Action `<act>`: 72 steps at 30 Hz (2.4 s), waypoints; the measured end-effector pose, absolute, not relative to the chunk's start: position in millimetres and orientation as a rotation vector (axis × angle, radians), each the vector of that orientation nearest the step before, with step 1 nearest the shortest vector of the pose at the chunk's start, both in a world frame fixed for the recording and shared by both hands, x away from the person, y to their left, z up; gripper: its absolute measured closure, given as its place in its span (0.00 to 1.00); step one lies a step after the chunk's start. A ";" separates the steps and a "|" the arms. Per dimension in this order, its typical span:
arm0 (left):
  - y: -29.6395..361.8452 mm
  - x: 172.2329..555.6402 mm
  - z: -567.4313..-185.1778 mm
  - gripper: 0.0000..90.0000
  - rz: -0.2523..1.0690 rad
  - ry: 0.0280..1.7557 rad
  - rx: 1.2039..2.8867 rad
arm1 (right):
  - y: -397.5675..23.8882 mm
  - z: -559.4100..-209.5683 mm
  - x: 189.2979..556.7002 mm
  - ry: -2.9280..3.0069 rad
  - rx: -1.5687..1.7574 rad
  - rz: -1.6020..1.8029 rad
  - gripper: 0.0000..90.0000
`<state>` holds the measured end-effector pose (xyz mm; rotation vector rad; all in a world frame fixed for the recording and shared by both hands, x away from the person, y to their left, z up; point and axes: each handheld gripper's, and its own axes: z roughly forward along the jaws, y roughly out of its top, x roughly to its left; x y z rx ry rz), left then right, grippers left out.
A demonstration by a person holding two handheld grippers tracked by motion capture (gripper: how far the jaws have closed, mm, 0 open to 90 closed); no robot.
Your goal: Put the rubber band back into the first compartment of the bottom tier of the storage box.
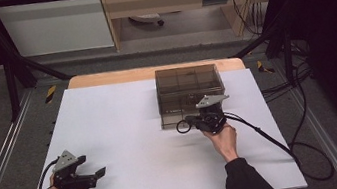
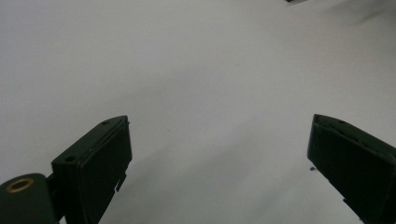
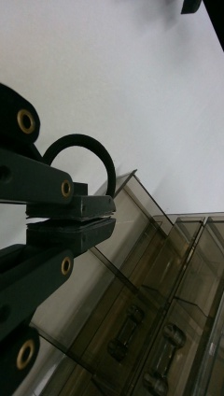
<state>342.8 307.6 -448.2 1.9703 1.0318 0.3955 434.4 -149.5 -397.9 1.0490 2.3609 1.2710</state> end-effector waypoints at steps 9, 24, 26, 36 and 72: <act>307.6 342.7 -448.1 0.07 0.396 1.031 1.971 | -144.2 -398.4 445.1 2.354 1.063 1.252 0.98; 307.9 342.8 -448.1 0.07 0.395 1.031 1.970 | -135.6 -399.9 461.4 2.326 1.084 1.257 0.97; 307.8 342.8 -448.2 0.07 0.394 1.031 1.970 | -133.5 -400.9 463.2 2.329 1.082 1.251 0.97; 307.8 342.8 -448.2 0.07 0.394 1.031 1.970 | -125.5 -409.1 473.1 2.330 1.107 1.243 0.97; 308.0 342.8 -448.1 0.07 0.393 1.030 1.970 | -113.8 -429.2 497.9 2.307 1.170 1.183 0.97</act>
